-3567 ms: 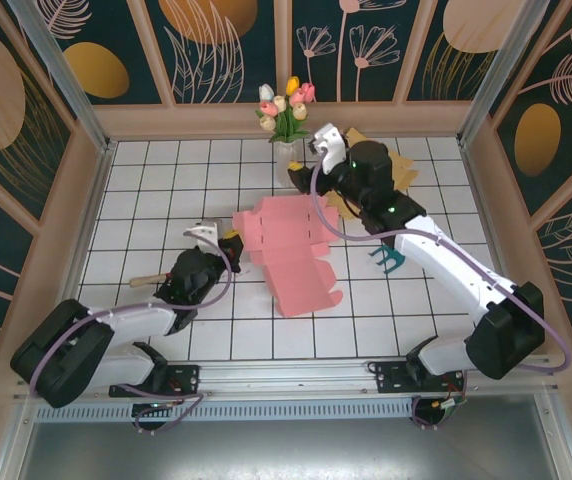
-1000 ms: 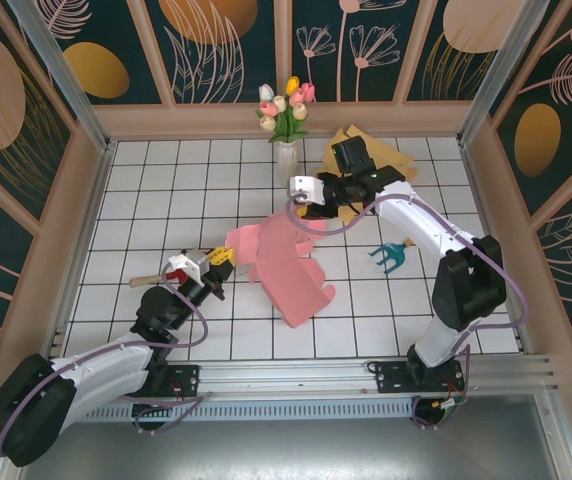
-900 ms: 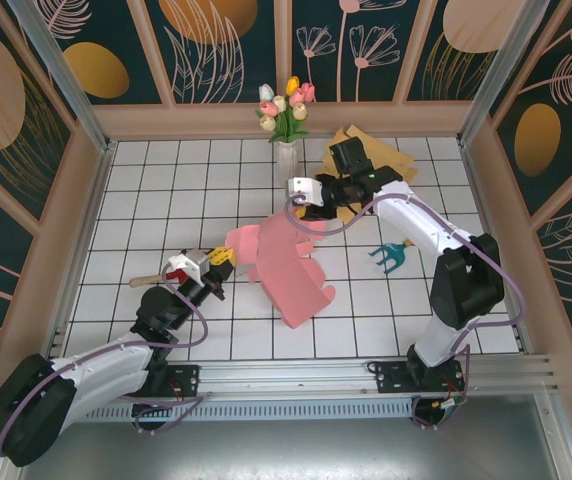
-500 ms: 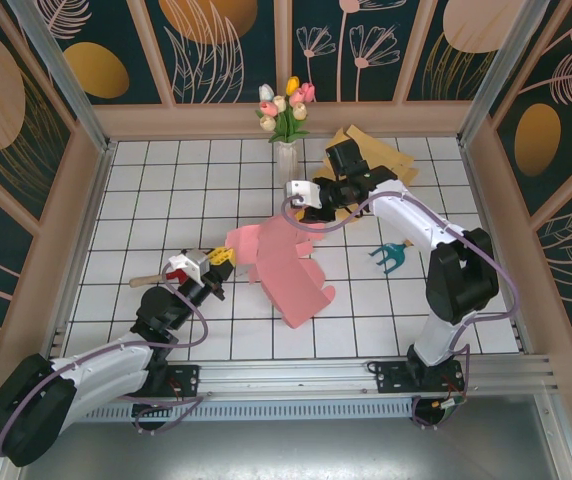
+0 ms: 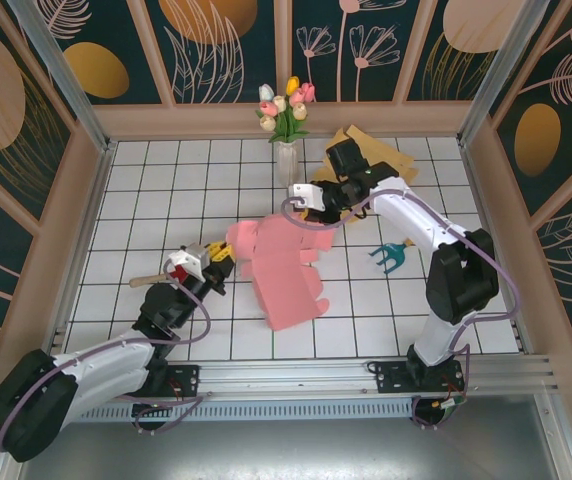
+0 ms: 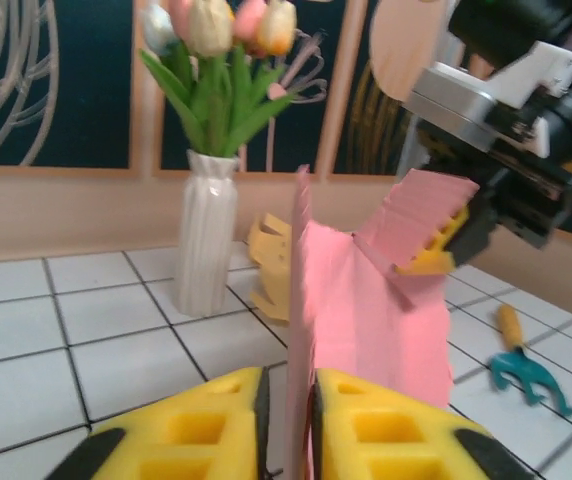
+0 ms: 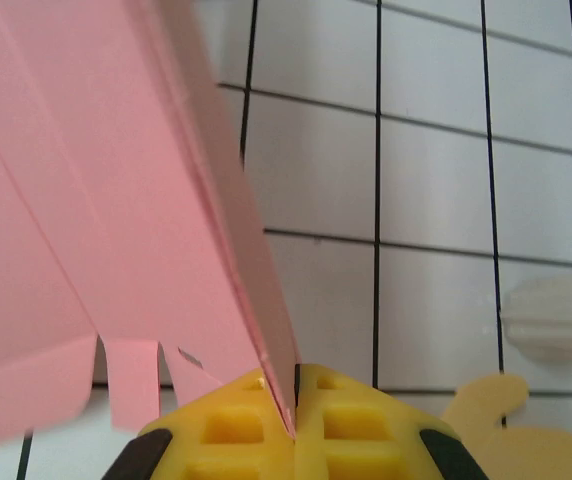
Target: Fold the paper box
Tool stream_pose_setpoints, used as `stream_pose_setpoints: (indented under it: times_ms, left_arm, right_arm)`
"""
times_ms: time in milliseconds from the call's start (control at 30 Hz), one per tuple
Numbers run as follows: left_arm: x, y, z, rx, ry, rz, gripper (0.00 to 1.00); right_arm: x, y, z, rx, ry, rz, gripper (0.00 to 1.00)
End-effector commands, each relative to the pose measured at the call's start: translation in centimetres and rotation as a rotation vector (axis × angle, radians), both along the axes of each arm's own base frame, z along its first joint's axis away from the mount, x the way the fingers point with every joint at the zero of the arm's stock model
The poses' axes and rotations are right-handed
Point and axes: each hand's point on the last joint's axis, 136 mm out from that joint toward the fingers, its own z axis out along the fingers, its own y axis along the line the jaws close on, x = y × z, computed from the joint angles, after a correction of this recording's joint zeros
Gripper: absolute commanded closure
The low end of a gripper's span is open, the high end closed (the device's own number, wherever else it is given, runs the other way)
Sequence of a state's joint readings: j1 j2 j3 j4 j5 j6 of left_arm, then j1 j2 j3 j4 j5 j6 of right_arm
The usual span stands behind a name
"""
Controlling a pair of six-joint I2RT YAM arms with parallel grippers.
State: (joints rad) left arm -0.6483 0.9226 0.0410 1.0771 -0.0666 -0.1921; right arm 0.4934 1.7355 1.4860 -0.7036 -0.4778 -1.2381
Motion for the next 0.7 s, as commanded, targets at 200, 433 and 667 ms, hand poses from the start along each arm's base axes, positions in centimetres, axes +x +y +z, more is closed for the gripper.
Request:
stream_pose_setpoints:
  times_ms: [200, 433, 667]
  left_arm:
    - [2.3, 2.6, 2.5, -0.153, 0.096, 0.187, 0.68]
    - [1.1, -1.1, 3.4, -0.223, 0.186, -0.032, 0.76]
    - [1.0, -4.8, 2.7, -0.286, 0.293, -0.203, 0.85]
  right_arm:
    - [1.1, -5.0, 2.0, -0.159, 0.001, -0.293, 1.00]
    - [-0.4, -6.6, 0.9, -0.249, 0.083, -0.350, 1.00]
    - [-1.4, -7.8, -0.7, -0.299, 0.096, -0.365, 1.00]
